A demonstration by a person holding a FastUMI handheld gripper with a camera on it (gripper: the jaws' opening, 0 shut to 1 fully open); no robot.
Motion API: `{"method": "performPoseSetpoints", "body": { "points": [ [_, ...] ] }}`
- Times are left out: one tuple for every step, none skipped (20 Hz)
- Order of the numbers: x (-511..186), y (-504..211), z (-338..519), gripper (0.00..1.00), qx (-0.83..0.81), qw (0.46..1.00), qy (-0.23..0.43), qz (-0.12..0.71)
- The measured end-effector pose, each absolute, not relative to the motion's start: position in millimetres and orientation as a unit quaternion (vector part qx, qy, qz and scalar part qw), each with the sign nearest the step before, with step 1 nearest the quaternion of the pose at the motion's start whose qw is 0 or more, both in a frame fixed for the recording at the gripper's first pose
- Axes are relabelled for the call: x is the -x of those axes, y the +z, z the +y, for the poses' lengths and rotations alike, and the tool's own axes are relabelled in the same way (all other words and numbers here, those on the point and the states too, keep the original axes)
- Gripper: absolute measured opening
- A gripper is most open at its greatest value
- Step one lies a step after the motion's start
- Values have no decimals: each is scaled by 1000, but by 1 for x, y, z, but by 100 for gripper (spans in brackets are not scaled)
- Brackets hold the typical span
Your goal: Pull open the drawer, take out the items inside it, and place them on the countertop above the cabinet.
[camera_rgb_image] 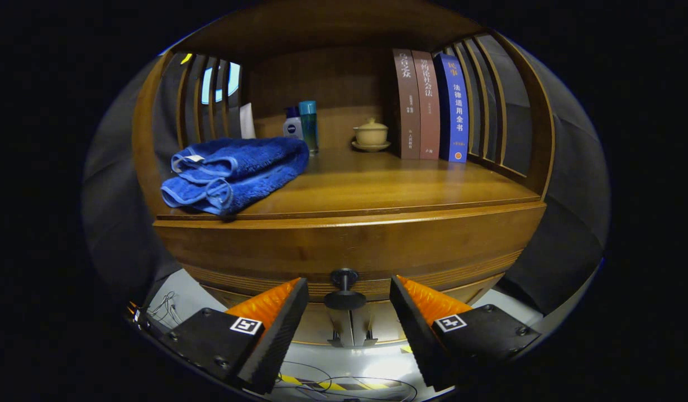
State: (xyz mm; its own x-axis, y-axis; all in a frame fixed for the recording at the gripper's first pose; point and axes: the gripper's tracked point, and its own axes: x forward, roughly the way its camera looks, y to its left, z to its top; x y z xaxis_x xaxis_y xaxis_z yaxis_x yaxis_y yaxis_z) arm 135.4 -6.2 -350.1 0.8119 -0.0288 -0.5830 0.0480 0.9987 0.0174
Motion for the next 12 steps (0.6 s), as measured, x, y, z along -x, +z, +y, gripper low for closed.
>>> {"method": "performPoseSetpoints", "body": {
  "points": [
    [-138, -353, -5, 94, -15, 951, -17, 307],
    [-140, -357, -6, 90, -11, 950, -20, 310],
    [-141, -362, -8, 82, -6, 949, -24, 316],
    [-141, -367, -5, 78, -7, 947, -20, 321],
    [-142, -372, -2, 65, -5, 945, -18, 327],
    [-140, -362, -4, 56, -5, 947, -17, 320],
    [-145, -370, -3, 46, -2, 945, -20, 325],
    [-142, -367, -3, 45, -3, 945, -19, 327],
    [-142, -366, -3, 40, -3, 945, -19, 328],
    [-138, -365, -3, 36, -2, 944, -19, 330],
    [-141, -368, -3, 32, -1, 944, -18, 330],
    [-142, -368, -4, 32, -1, 944, -18, 330]
  ]
}}
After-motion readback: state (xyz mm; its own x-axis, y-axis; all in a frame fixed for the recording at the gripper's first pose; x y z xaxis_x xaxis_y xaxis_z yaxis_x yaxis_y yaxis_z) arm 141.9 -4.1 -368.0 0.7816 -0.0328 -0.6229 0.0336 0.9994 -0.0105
